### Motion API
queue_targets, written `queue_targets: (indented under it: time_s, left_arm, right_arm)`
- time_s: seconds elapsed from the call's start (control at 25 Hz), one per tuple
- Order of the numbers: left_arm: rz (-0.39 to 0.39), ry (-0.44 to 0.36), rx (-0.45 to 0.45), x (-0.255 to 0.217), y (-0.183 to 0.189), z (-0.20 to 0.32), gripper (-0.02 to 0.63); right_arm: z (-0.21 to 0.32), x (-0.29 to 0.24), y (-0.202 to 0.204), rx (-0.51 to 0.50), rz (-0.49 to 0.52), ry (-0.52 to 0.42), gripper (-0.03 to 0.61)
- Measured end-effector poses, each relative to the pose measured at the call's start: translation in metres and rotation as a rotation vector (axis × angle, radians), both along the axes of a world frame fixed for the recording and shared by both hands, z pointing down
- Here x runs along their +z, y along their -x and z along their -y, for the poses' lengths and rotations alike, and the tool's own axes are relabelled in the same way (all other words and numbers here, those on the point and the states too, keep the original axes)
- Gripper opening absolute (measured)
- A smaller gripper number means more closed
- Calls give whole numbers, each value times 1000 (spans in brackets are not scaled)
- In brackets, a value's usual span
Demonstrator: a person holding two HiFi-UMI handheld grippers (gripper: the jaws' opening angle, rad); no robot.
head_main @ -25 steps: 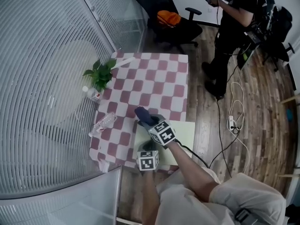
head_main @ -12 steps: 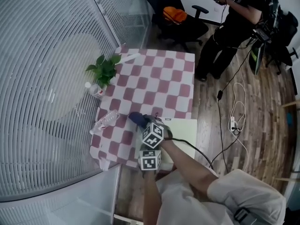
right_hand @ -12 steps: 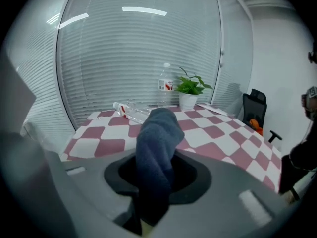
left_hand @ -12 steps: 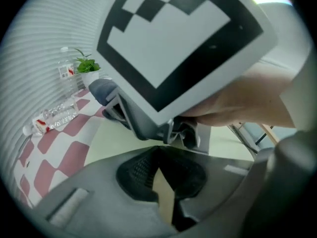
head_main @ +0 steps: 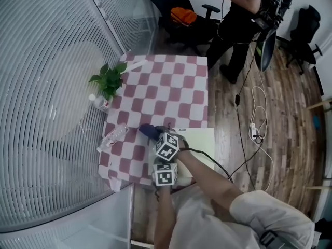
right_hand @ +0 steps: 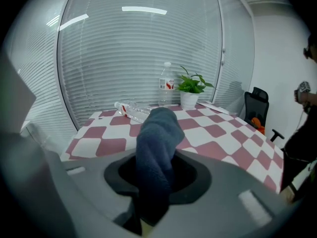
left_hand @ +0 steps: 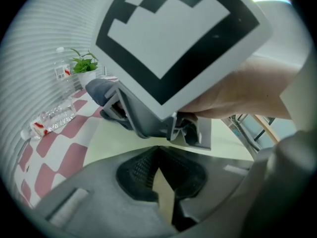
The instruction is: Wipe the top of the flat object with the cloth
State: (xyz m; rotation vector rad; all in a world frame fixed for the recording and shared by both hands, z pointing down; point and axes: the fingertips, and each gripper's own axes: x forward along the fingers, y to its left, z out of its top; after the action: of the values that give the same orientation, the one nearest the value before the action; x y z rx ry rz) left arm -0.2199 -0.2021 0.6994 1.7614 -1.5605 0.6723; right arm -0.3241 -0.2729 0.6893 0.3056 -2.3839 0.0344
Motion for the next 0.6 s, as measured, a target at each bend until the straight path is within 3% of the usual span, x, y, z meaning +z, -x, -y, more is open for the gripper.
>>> queue_targets:
  time_s: [0.6]
  left_arm:
    - [20, -2, 16, 4, -2, -5, 8]
  right_arm:
    - [-6, 2, -24, -20, -23, -28, 115]
